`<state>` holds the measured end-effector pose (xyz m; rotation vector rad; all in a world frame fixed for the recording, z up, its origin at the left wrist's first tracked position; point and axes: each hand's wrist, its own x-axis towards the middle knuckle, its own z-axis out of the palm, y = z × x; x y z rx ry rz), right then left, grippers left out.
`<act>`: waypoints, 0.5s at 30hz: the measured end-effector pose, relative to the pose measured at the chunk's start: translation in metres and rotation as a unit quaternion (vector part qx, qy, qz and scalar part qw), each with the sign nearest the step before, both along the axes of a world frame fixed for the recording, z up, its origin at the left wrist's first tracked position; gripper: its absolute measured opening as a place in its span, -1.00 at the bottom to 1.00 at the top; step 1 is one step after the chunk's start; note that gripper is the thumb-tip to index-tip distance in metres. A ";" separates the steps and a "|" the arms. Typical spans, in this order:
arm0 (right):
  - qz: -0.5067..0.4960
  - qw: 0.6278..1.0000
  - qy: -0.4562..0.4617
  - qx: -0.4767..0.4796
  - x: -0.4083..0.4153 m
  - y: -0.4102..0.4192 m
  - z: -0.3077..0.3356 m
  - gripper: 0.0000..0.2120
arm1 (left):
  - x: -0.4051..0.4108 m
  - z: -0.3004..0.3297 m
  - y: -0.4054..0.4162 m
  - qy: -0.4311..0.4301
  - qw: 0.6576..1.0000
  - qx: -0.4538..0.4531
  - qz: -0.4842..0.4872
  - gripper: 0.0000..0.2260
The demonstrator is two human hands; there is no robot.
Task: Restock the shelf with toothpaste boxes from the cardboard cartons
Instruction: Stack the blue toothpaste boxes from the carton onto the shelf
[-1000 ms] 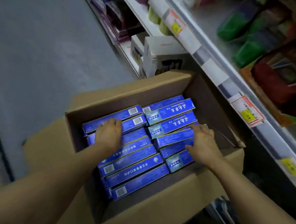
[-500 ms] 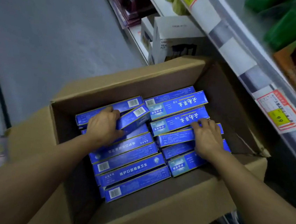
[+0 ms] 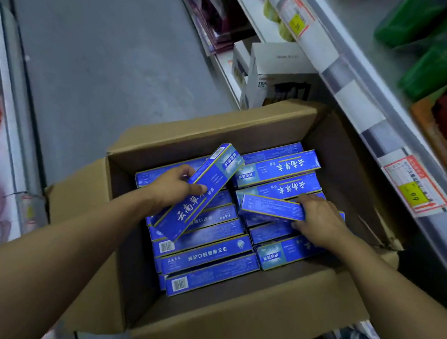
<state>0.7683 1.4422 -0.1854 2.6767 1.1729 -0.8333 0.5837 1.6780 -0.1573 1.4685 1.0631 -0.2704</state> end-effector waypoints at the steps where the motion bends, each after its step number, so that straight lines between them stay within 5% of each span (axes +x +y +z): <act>1: -0.022 1.000 0.013 0.009 0.000 0.000 0.003 -0.64 | 0.000 0.003 -0.001 -0.004 1.000 -0.011 0.005 -0.85; 5: -0.113 0.988 0.101 0.027 0.001 -0.004 0.012 -0.63 | 0.001 0.012 -0.007 -0.008 1.000 -0.001 -0.003 -0.90; 8: -0.243 0.926 0.269 0.106 0.004 -0.006 0.026 -0.53 | -0.001 0.025 -0.009 -0.008 1.000 0.010 -0.007 -0.90; 15: -0.283 0.858 0.375 0.206 0.003 0.001 0.091 -0.85 | -0.005 0.070 -0.001 -0.008 0.996 0.079 -0.027 -0.93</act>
